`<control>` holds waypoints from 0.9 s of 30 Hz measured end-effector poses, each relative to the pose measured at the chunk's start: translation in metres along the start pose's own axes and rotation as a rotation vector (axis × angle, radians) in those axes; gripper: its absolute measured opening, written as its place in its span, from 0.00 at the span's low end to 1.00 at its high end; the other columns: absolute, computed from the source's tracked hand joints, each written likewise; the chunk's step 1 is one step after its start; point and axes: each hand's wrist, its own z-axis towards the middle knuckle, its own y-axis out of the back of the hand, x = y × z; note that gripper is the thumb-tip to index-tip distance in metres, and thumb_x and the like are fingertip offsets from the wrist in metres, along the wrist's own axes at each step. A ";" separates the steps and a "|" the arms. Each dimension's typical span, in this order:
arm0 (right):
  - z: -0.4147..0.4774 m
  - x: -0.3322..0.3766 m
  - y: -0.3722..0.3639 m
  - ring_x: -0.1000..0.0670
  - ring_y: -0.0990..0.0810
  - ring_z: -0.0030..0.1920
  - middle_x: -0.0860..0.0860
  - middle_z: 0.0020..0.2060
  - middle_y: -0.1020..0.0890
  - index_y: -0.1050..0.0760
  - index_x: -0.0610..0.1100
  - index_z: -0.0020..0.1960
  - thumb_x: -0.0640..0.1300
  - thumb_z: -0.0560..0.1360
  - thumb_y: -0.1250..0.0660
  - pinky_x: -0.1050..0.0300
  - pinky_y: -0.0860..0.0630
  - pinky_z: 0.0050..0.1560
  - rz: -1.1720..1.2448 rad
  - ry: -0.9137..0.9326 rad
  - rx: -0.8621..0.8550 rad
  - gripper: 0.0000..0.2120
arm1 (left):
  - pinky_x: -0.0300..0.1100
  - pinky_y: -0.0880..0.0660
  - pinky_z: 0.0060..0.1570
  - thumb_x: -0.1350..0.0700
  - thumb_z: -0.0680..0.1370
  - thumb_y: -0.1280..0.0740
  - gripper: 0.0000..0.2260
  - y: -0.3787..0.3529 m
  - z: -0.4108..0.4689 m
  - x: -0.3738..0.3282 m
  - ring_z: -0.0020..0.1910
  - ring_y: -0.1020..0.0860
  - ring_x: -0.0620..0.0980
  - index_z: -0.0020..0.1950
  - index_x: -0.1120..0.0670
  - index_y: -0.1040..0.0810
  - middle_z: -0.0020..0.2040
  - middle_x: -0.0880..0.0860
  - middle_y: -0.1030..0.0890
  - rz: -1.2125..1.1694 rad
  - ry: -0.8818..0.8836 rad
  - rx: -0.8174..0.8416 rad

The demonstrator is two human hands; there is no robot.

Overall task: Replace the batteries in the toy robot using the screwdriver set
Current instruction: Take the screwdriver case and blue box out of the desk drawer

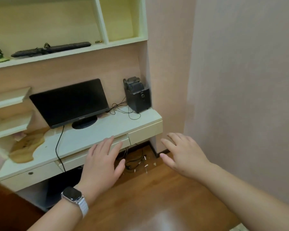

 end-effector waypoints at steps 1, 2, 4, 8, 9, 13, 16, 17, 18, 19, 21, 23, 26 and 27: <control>0.011 -0.014 -0.002 0.43 0.23 0.60 0.46 0.60 0.21 0.24 0.48 0.63 0.61 0.76 0.45 0.48 0.26 0.59 0.000 0.011 -0.002 0.25 | 0.55 0.35 0.70 0.39 0.77 0.46 0.28 -0.002 0.013 -0.007 0.72 0.29 0.56 0.73 0.49 0.27 0.73 0.55 0.27 0.011 0.010 -0.001; 0.023 -0.027 -0.004 0.44 0.24 0.61 0.47 0.61 0.22 0.25 0.48 0.63 0.62 0.76 0.46 0.48 0.27 0.60 -0.003 0.023 0.003 0.25 | 0.55 0.35 0.70 0.38 0.77 0.46 0.28 -0.005 0.026 -0.013 0.72 0.30 0.55 0.73 0.48 0.27 0.73 0.54 0.27 0.017 0.020 0.002; 0.043 -0.048 -0.011 0.45 0.26 0.63 0.47 0.62 0.23 0.26 0.49 0.64 0.62 0.76 0.47 0.49 0.29 0.61 -0.001 0.029 0.027 0.25 | 0.54 0.36 0.72 0.38 0.77 0.45 0.27 -0.013 0.047 -0.021 0.73 0.31 0.54 0.74 0.47 0.28 0.74 0.53 0.29 0.018 0.035 0.018; 0.066 -0.072 -0.030 0.45 0.25 0.62 0.48 0.62 0.23 0.25 0.50 0.63 0.62 0.76 0.47 0.48 0.28 0.60 0.043 0.002 0.035 0.25 | 0.52 0.36 0.71 0.38 0.77 0.45 0.27 -0.030 0.078 -0.026 0.73 0.30 0.54 0.73 0.47 0.27 0.74 0.53 0.28 0.010 0.068 0.052; 0.074 -0.078 -0.033 0.44 0.25 0.61 0.48 0.61 0.22 0.25 0.50 0.63 0.62 0.76 0.47 0.48 0.27 0.60 0.049 0.002 0.036 0.25 | 0.52 0.35 0.71 0.38 0.77 0.45 0.27 -0.033 0.089 -0.028 0.72 0.29 0.54 0.72 0.47 0.27 0.74 0.53 0.27 0.007 0.073 0.055; 0.118 -0.103 -0.047 0.44 0.25 0.62 0.48 0.62 0.23 0.25 0.50 0.62 0.62 0.75 0.48 0.48 0.28 0.60 0.032 0.015 0.052 0.25 | 0.55 0.33 0.69 0.38 0.77 0.44 0.27 -0.052 0.133 -0.025 0.71 0.28 0.54 0.72 0.47 0.26 0.72 0.53 0.26 -0.011 0.078 0.057; 0.148 -0.111 -0.067 0.44 0.24 0.61 0.47 0.61 0.22 0.24 0.49 0.62 0.62 0.75 0.46 0.47 0.27 0.59 0.036 0.015 0.056 0.25 | 0.55 0.32 0.69 0.39 0.76 0.44 0.26 -0.075 0.159 -0.016 0.70 0.27 0.55 0.70 0.48 0.25 0.72 0.53 0.25 -0.039 0.081 0.067; 0.157 -0.114 -0.075 0.44 0.24 0.60 0.47 0.60 0.22 0.24 0.49 0.61 0.62 0.74 0.45 0.47 0.26 0.59 0.028 0.017 0.064 0.24 | 0.55 0.31 0.68 0.39 0.76 0.44 0.26 -0.083 0.169 -0.012 0.70 0.27 0.55 0.70 0.48 0.25 0.72 0.53 0.25 -0.047 0.088 0.069; 0.167 -0.117 -0.083 0.45 0.23 0.59 0.48 0.59 0.21 0.24 0.49 0.60 0.62 0.74 0.44 0.47 0.25 0.57 0.018 0.020 0.075 0.24 | 0.55 0.31 0.68 0.39 0.76 0.43 0.26 -0.091 0.179 -0.008 0.70 0.26 0.55 0.70 0.48 0.25 0.71 0.53 0.25 -0.050 0.095 0.069; 0.177 -0.121 -0.091 0.45 0.22 0.58 0.48 0.58 0.21 0.23 0.49 0.59 0.61 0.74 0.44 0.48 0.25 0.56 0.011 0.024 0.081 0.23 | 0.56 0.30 0.68 0.40 0.76 0.42 0.25 -0.100 0.191 -0.004 0.69 0.26 0.55 0.70 0.48 0.24 0.71 0.53 0.24 -0.055 0.097 0.064; 0.201 -0.129 -0.106 0.45 0.21 0.55 0.48 0.55 0.19 0.22 0.49 0.57 0.61 0.73 0.42 0.49 0.23 0.53 -0.001 0.022 0.097 0.22 | 0.57 0.28 0.66 0.42 0.76 0.38 0.24 -0.121 0.216 0.006 0.68 0.25 0.56 0.69 0.48 0.24 0.70 0.54 0.24 -0.075 0.094 0.053; 0.227 -0.136 -0.119 0.46 0.20 0.54 0.49 0.54 0.19 0.21 0.50 0.56 0.61 0.72 0.41 0.50 0.22 0.50 -0.030 0.018 0.115 0.21 | 0.57 0.28 0.67 0.43 0.75 0.35 0.24 -0.141 0.240 0.017 0.69 0.25 0.56 0.69 0.49 0.24 0.70 0.54 0.24 -0.102 0.103 0.052; 0.264 -0.146 -0.135 0.44 0.20 0.52 0.47 0.53 0.19 0.22 0.48 0.55 0.60 0.72 0.41 0.49 0.22 0.49 -0.079 0.049 0.131 0.21 | 0.57 0.31 0.69 0.43 0.75 0.36 0.24 -0.169 0.274 0.032 0.70 0.27 0.56 0.70 0.48 0.25 0.71 0.53 0.25 -0.161 0.158 0.070; 0.276 -0.150 -0.141 0.44 0.20 0.53 0.46 0.54 0.19 0.22 0.48 0.56 0.60 0.72 0.40 0.48 0.22 0.50 -0.097 0.052 0.144 0.21 | 0.57 0.33 0.70 0.43 0.76 0.36 0.24 -0.178 0.284 0.035 0.71 0.28 0.55 0.71 0.48 0.25 0.72 0.53 0.26 -0.174 0.172 0.083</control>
